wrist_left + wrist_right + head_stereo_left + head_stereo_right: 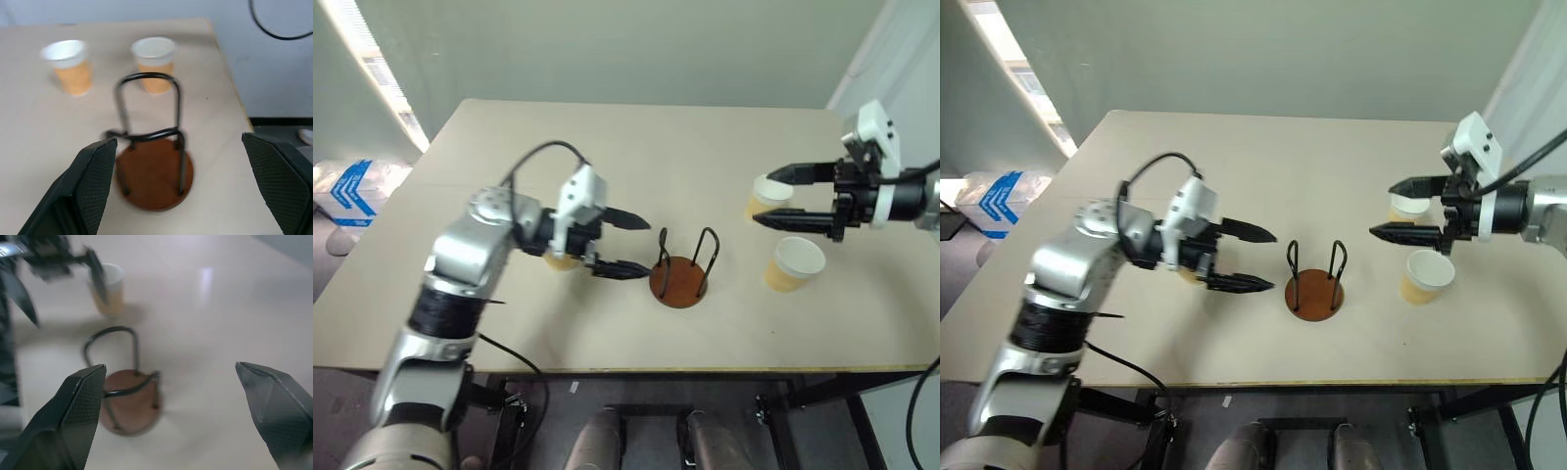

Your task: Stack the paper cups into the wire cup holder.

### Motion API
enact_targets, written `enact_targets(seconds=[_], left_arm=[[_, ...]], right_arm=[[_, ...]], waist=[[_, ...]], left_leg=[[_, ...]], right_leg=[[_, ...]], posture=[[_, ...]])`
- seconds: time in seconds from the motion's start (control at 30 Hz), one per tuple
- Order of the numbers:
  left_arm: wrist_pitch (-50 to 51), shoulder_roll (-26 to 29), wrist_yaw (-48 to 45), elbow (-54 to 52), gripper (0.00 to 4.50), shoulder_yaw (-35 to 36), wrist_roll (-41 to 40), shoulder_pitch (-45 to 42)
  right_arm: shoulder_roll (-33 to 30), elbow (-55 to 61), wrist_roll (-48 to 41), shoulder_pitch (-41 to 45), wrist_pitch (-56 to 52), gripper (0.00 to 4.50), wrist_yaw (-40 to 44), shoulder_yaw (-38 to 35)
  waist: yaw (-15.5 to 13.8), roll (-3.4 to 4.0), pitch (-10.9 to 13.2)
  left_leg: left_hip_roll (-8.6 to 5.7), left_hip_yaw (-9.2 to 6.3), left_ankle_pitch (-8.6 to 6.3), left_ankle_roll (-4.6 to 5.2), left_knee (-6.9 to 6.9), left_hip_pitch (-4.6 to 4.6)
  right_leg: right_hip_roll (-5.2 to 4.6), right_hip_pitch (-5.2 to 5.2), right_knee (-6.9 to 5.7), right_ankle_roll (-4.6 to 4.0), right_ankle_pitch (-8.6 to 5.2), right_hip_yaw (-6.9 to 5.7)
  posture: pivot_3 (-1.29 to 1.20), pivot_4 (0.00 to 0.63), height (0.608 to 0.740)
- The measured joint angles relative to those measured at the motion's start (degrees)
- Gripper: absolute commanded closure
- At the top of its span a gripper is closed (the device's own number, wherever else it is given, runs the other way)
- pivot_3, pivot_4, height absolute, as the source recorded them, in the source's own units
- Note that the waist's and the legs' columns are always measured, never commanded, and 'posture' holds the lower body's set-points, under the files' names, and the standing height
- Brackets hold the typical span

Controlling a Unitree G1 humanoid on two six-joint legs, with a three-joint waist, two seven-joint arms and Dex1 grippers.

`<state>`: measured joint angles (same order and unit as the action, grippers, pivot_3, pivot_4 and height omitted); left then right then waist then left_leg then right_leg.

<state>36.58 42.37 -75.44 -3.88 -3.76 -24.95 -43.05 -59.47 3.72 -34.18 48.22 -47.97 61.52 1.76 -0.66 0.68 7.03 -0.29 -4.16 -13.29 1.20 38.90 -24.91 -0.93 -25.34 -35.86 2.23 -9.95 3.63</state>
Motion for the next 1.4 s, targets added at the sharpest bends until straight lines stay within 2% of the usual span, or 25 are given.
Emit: enact_targets(seconds=[0.17,0.33,0.63,0.73,0.9,1.0,1.1,1.3,1.4], left_arm=[[0.24,3.90,2.12,0.55,0.03,3.74,-0.34,2.65],[0.07,6.12,3.38,-0.08,0.03,6.48,-1.02,5.72],[-0.10,6.43,4.52,-1.02,0.03,7.37,-2.52,6.17],[-0.10,6.48,4.67,-1.03,0.00,7.35,-2.57,6.14],[-0.12,6.48,4.73,-0.95,0.00,7.12,-2.48,5.99],[-0.25,6.48,4.69,-0.78,0.00,6.68,-2.41,5.60],[-0.31,6.46,4.45,-0.68,0.00,6.12,-2.45,5.56],[-0.35,5.69,2.89,0.61,0.00,5.24,-3.44,5.38],[-0.79,5.41,2.13,1.62,0.00,5.23,-3.71,5.28]], right_arm=[[3.25,-13.33,14.53,6.23,10.39,0.00,1.52,10.75],[8.17,-29.74,25.60,12.89,22.00,0.00,4.76,17.07],[15.25,-56.15,39.60,21.61,38.89,0.00,4.69,19.86],[17.46,-62.29,42.65,22.82,42.43,0.56,3.79,19.98],[19.41,-69.56,46.73,24.57,46.56,2.27,1.23,19.96],[19.93,-71.30,47.78,24.87,47.96,3.24,0.16,19.65],[20.01,-71.70,47.88,24.91,48.71,4.41,0.29,18.86],[19.72,-71.25,47.14,25.09,48.29,4.46,2.87,15.88],[18.61,-67.55,44.94,25.02,45.98,4.46,6.99,13.56]], waist=[[0.20,0.02,0.01],[0.13,0.05,0.03],[0.19,0.05,0.03],[0.20,0.05,0.03],[0.17,0.06,0.03],[0.20,0.06,0.03],[0.20,0.06,0.03],[0.20,0.06,0.03],[0.20,0.08,0.05]], left_leg=[[0.01,-0.08,0.00,0.00,-0.02,-0.03],[0.00,-0.07,0.01,-0.01,-0.22,-0.12],[0.03,-0.11,0.06,-0.24,-0.82,-0.10],[0.06,-0.12,0.04,-0.33,-0.92,-0.10],[0.06,-0.12,0.01,-0.40,-0.91,-0.11],[0.06,-0.11,0.00,-0.42,-0.89,-0.11],[0.06,-0.11,0.01,-0.45,-0.89,-0.10],[0.06,-0.11,0.01,-0.50,-0.90,-0.10],[0.06,-0.11,0.01,-0.53,-0.93,-0.11]], right_leg=[[0.00,-0.11,-0.04,-0.10,0.06,-0.08],[-0.02,-0.31,-0.06,-0.26,0.15,-0.09],[-0.09,-0.53,-0.12,-0.27,0.16,-0.24],[-0.09,-0.59,-0.14,-0.31,0.14,-0.27],[-0.09,-0.57,-0.12,-0.33,0.13,-0.27],[-0.09,-0.56,-0.14,-0.33,0.13,-0.27],[-0.09,-0.57,-0.17,-0.34,0.12,-0.27],[-0.09,-0.57,-0.18,-0.38,0.10,-0.27],[-0.09,-0.58,-0.17,-0.40,0.09,-0.28]], posture=[[0.00,0.150,0.740],[0.00,0.150,0.740],[0.00,0.150,0.740],[0.00,0.150,0.740],[0.00,0.150,0.740],[0.00,0.150,0.740],[0.00,0.150,0.740],[0.00,0.150,0.740],[0.00,0.150,0.740]])
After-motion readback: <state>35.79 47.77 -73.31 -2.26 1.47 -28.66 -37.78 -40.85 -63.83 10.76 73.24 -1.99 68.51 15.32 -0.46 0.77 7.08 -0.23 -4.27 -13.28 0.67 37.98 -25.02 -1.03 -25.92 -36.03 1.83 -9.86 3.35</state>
